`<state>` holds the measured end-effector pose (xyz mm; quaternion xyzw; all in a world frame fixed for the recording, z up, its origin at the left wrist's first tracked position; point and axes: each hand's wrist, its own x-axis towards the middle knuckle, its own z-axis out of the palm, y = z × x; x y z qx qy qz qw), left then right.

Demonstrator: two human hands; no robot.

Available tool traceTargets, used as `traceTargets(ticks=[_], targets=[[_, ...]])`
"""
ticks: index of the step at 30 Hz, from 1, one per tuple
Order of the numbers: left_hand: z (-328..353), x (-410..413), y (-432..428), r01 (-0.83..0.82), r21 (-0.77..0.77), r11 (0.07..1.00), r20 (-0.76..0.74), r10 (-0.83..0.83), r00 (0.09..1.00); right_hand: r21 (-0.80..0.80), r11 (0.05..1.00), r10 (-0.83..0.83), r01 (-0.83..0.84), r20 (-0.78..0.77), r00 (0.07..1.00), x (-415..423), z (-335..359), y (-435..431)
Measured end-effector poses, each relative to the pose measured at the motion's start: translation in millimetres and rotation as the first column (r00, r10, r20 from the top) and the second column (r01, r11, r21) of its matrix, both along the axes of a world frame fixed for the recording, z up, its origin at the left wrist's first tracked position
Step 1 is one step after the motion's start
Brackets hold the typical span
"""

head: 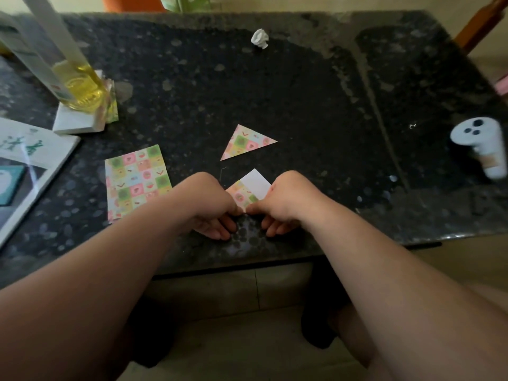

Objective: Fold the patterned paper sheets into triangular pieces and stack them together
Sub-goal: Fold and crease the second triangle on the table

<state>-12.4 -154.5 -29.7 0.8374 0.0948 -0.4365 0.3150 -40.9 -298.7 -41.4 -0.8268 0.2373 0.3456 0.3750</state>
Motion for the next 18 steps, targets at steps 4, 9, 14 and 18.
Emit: traceTargets(ticks=[4,9,14,18], targets=[[-0.6,7.6,2.9,0.006,0.021,1.0,-0.027,-0.006,1.0,-0.02,1.0,-0.005,0.004,-0.01,1.0,0.8,1.9,0.5],[-1.4,11.6,16.7,-0.003,0.045,0.999,-0.035,0.005,0.999,-0.038,0.999,-0.012,0.011,-0.01,1.0,1.8,3.8,1.1],[0.1,13.5,35.6,-0.049,0.042,0.998,-0.03,0.05,0.998,-0.034,0.999,-0.011,0.01,-0.027,1.0,2.5,7.2,2.0],[3.9,15.7,52.5,-0.082,0.049,0.995,-0.018,0.083,0.996,-0.037,0.999,-0.014,0.013,-0.024,1.0,2.8,10.4,2.8]])
